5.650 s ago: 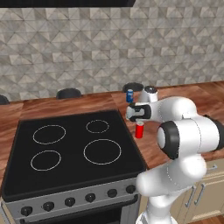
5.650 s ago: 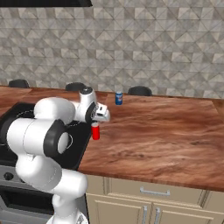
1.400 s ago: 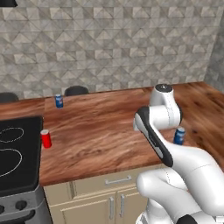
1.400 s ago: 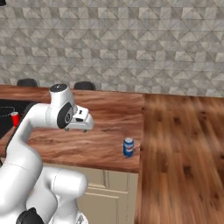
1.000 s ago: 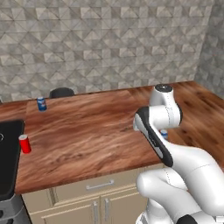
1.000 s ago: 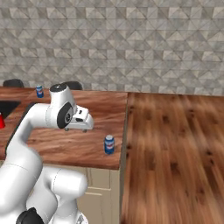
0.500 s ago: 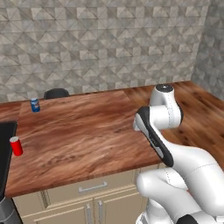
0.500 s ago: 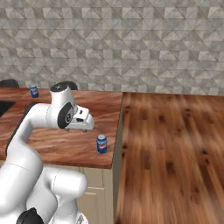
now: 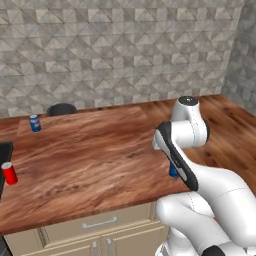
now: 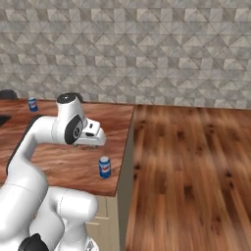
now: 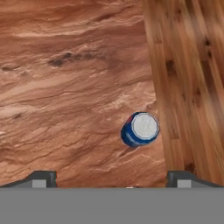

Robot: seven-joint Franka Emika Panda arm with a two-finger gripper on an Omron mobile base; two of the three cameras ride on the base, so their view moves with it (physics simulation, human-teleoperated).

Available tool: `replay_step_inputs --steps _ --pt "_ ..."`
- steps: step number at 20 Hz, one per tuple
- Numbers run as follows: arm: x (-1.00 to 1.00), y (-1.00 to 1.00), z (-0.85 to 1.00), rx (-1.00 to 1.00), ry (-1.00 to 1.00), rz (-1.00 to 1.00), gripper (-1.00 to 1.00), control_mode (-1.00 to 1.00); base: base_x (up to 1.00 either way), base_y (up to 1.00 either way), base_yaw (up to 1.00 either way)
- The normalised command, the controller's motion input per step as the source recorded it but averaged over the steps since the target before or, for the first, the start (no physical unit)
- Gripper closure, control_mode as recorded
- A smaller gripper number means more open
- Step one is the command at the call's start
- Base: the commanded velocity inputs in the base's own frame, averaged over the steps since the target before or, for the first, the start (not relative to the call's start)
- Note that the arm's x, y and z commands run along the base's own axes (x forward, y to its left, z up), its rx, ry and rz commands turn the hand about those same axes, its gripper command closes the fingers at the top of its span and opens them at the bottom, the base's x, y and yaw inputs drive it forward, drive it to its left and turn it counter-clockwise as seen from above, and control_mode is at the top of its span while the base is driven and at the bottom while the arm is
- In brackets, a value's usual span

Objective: Four empty soda cans are scattered around the kitchen. Gather all the cans and cluster them next to the stove for recycling.

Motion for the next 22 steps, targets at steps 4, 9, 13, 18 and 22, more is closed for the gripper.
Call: replay_step_inputs --steps 4,9,13,18,22 --pt "0.00 0.00 0.00 0.00 0.00 0.00 -1.00 1.00 0.44 -0.31 0.09" --pt "0.00 0.00 0.00 0.00 0.00 0.00 -1.00 1.00 0.23 -0.28 0.07" --pt "0.04 -0.30 -0.12 0.06 0.00 0.02 -1.00 -1.00 0.00 0.00 0.00" --pt "0.00 -0.20 -0.17 0.09 0.01 0.00 -1.00 -1.00 0.00 0.00 0.00" --pt "0.02 -0.05 -0.06 0.02 0.06 0.00 -1.00 -1.00 0.00 0.00 0.00"
